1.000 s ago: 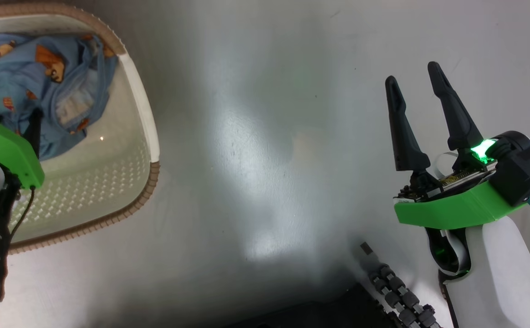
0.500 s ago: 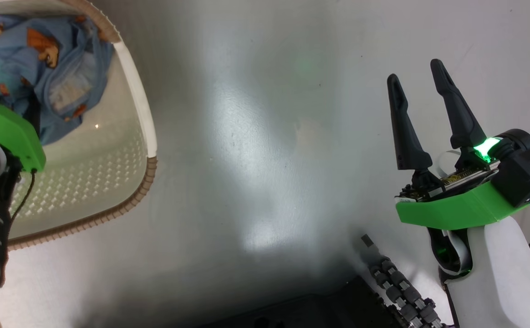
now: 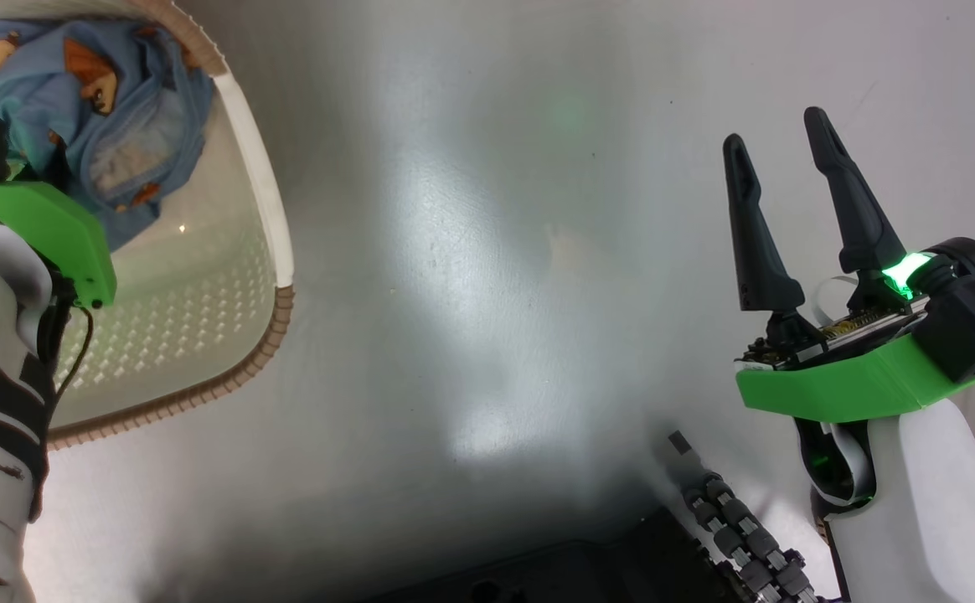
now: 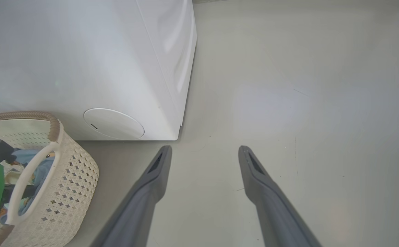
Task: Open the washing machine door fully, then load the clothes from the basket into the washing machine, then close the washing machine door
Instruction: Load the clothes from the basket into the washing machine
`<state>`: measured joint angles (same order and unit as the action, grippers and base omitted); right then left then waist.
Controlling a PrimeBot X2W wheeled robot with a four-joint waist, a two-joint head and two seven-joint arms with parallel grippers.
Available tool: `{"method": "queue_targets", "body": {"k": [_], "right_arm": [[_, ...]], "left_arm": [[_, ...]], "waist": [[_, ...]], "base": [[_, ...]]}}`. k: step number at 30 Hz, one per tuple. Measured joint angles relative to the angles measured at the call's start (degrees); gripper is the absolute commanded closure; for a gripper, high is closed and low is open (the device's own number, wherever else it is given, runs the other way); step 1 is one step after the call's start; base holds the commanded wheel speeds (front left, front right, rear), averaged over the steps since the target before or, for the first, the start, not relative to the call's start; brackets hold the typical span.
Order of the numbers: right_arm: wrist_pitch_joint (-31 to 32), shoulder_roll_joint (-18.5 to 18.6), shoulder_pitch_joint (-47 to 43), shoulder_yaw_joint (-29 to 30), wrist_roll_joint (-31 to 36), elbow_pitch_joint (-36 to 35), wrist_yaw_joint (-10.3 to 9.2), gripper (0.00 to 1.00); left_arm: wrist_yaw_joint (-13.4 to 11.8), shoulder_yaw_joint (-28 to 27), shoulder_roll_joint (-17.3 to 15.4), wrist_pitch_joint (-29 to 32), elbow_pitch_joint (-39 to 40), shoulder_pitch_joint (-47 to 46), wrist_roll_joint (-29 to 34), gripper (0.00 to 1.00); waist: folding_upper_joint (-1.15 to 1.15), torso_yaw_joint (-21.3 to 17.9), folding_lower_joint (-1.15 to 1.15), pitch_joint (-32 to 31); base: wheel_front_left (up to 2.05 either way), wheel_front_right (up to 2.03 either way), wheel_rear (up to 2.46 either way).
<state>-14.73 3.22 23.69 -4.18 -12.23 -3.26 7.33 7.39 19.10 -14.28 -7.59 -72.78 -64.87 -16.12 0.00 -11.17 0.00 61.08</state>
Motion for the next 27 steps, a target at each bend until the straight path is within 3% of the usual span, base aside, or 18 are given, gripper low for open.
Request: {"method": "queue_targets", "body": {"k": [8,17,27], "right_arm": [[0.0,0.1,0.0,0.7,0.1,0.8,0.00,0.00],[0.0,0.5,-0.1,1.2,0.1,3.3,0.00,0.00],[0.0,0.7,-4.8,1.6,-0.1,6.0,0.00,0.00]], "left_arm": [[-0.1,-0.9,1.2,-2.5,-0.6,1.4,-2.7,1.00],[-1.2,-4.1,2.9,-6.7,0.0,9.1,-6.7,1.00],[-5.2,-8.9,5.3,-6.8,16.3,23.2,-6.3,1.00]], "waist": [[0.00,1.0,0.00,-1.0],[0.00,2.9,0.00,-6.6],[0.00,5.5,0.00,-16.3]], "base": [[0.00,0.00,0.00],[0.00,0.00,0.00],[0.00,0.00,0.00]]}}
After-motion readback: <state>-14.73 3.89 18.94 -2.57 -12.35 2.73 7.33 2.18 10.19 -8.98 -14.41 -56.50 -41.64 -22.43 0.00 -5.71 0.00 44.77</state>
